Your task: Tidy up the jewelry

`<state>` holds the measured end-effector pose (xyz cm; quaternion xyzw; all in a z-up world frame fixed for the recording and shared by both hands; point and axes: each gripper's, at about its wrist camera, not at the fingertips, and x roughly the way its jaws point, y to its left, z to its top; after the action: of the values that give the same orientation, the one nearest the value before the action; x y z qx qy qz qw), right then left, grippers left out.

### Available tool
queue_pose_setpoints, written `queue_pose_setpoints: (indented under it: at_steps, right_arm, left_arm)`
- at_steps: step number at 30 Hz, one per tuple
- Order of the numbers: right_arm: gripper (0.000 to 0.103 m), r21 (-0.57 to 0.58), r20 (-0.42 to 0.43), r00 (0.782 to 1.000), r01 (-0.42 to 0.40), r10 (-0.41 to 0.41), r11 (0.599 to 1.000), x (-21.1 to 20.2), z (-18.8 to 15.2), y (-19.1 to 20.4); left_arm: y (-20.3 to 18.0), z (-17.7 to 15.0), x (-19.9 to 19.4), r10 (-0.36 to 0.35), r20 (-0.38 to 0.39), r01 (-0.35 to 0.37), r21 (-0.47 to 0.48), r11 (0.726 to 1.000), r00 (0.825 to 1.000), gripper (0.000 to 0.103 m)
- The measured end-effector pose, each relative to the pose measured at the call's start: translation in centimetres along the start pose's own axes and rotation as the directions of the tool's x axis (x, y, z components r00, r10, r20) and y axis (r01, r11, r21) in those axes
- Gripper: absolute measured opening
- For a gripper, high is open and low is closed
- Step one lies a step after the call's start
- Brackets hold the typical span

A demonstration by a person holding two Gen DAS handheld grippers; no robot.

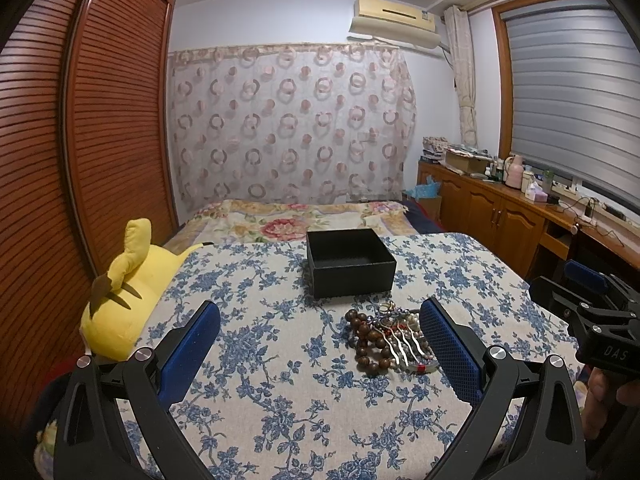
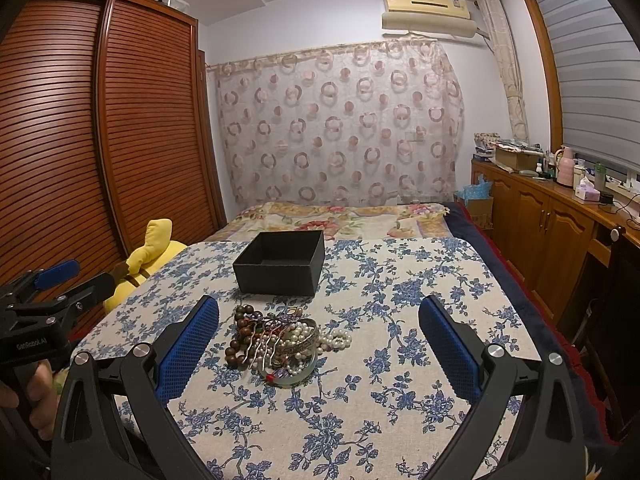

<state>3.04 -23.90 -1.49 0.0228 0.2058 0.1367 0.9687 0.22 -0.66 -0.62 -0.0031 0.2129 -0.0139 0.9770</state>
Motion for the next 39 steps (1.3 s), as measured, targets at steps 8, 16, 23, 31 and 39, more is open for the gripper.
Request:
queue_pose_setpoints:
  at_steps: [8,16,23,31,39]
  right_arm:
    - [0.101,-0.012,-0.05,0.997,-0.052,0.051,0.999,1.7,-1.2,-0.1]
    - [0.094,-0.039,-0.103,0.992,-0.082,0.078,0.996,3.7,-2.2,-0.9]
    - [0.073,-0.043,-0.168,0.976,-0.145,0.136,0.989,5.9,-3.0,-1.6]
    - [0.064,-0.076,-0.257,0.939,-0.255,0.228,0.964,9.4,-3.0,0.1]
    - [0.059,-0.116,-0.362,0.892,-0.331,0.27,0.936,13.7,-3.0,2.9]
  left_arm:
    - [0.6,-0.8,1.1,-0.019,-0.049,0.018,-0.005,1.0,0.999,0.097]
    - [1.2,-2.0,3.6,-0.035,-0.103,0.035,-0.009,0.999,0.994,0.097]
    - [1.3,-3.0,5.5,-0.061,-0.148,0.062,-0.002,0.998,0.987,0.097]
    - [1.6,-3.7,8.2,-0.118,-0.198,0.116,-0.019,0.993,0.973,0.097]
    - [2.3,-4.1,10.1,-0.165,-0.237,0.162,-0.032,0.986,0.957,0.093]
